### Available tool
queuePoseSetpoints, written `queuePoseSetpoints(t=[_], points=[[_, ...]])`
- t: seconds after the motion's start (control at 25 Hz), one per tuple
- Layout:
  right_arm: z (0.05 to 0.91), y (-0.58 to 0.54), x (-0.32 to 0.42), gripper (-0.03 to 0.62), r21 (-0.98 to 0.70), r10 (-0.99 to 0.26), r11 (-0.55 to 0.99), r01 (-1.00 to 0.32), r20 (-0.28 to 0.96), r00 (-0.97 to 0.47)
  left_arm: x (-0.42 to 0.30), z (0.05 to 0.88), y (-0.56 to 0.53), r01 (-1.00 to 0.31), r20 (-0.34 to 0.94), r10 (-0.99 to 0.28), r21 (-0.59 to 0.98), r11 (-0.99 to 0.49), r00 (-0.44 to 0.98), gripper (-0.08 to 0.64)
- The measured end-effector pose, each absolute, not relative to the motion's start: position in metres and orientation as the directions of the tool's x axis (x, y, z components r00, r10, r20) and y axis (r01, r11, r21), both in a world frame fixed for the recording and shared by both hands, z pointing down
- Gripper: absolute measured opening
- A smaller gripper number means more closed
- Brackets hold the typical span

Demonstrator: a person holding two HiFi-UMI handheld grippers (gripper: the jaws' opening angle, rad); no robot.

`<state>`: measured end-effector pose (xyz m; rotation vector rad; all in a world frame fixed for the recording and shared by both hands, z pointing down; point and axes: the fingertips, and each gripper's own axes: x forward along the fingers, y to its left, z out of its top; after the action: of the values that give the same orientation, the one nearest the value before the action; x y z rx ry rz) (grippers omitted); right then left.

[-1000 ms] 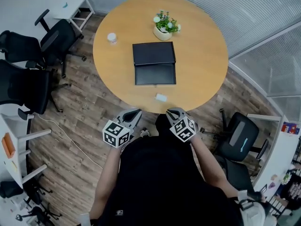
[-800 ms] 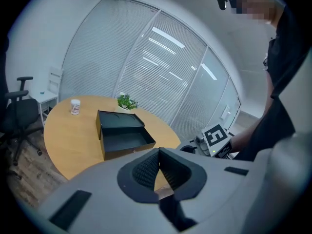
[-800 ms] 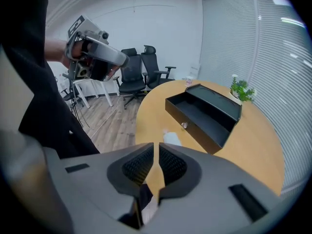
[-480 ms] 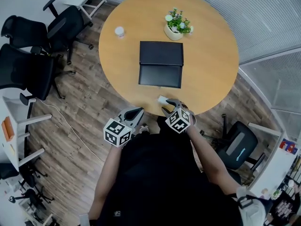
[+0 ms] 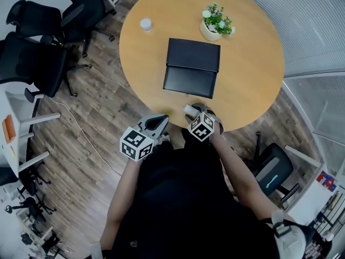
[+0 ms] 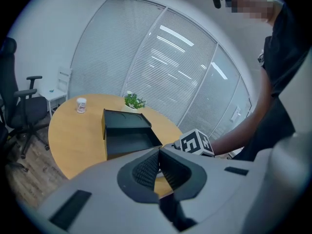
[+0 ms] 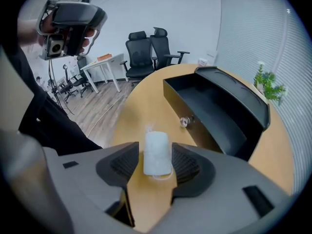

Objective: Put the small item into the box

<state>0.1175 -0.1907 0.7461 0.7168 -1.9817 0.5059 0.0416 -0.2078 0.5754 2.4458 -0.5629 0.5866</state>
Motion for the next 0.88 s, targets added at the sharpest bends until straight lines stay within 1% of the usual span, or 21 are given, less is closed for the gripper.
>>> queuePoseSetpoints(t=[0.24, 0.4, 0.56, 0.88], points=[[0.757, -0.191, 0.118, 0.199, -0.077, -0.250, 0.752, -0.655, 0.885, -0.391, 0.040, 0.580, -0.205, -0.528, 0.524, -0.275, 0.426, -0.735, 0.806, 0.006], [0.756, -0.192, 0.122, 0.173, -0.135, -0.226, 0.738, -0.662, 0.874, -0.431, 0.044, 0.582, -0.206, -0.547, 0.525, -0.294, 0.429, -0.718, 0.798, 0.006], [0.755, -0.193, 0.122, 0.169, -0.147, -0.213, 0.756, -0.638, 0.866, -0.452, 0.047, 0.584, -0.210, -0.562, 0.523, -0.313, 0.430, -0.707, 0.793, 0.006], [0.717, -0.205, 0.132, 0.166, -0.153, -0.229, 0.788, -0.597, 0.827, -0.514, 0.055, 0.584, -0.217, -0.581, 0.511, -0.343, 0.433, -0.689, 0.788, 0.006]])
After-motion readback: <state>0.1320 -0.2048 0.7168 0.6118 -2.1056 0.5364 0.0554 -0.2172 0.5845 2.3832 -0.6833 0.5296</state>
